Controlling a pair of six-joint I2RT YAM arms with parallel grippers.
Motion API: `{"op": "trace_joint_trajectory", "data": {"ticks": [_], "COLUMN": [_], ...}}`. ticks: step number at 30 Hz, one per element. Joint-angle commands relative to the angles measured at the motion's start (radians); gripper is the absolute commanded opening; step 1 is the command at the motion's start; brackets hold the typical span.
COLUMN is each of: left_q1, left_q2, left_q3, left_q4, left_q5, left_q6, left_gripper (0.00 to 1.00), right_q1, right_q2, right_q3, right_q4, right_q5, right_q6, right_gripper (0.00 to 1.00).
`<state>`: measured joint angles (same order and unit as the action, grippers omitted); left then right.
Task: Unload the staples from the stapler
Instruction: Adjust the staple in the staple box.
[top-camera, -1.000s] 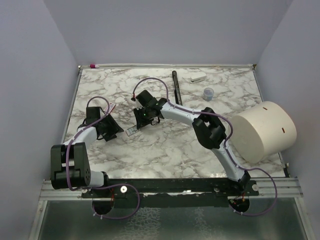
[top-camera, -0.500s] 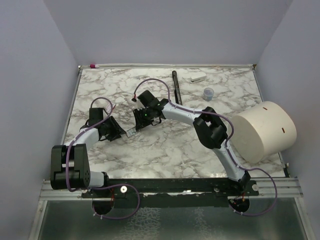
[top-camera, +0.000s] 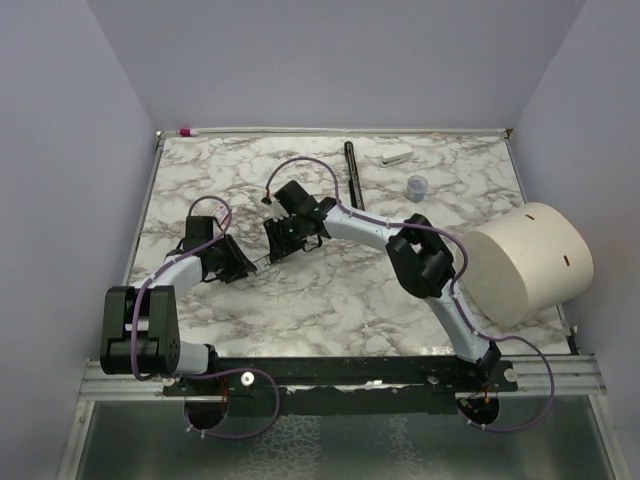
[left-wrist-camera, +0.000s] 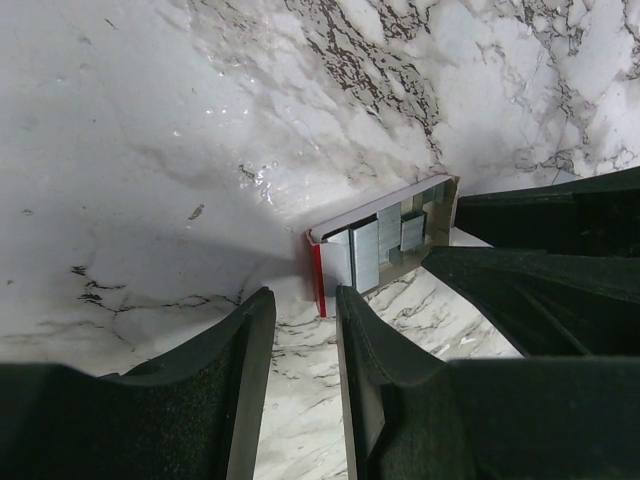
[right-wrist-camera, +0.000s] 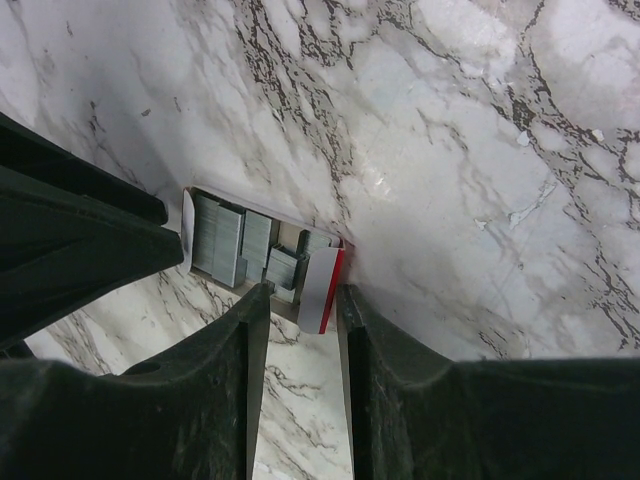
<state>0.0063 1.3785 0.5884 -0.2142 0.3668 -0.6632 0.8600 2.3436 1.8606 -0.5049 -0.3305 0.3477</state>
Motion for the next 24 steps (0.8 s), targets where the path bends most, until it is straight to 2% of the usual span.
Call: {"op": "trace_joint_trajectory", "data": {"ticks": [1,24], "left_q1": [-0.002,-0.013], "left_q2": [0.004,0.077], "left_q3": [0.006,0.044], "left_q4": [-0.005,-0.038], "left_q5": [-0.034,-0.086], "left_q6": [0.000,0.005], "left_gripper": [0.33,0.32], "right_q1": [-0.002,-0.001], "right_q2": [0.030,0.058], "right_q3": [0.003,0.064], "right_q4": [-0.080,-0.128], "right_q5": [0.040,0.047], "right_q6": [-0.030,-0.046], "right_gripper": [0.35,0.33]}}
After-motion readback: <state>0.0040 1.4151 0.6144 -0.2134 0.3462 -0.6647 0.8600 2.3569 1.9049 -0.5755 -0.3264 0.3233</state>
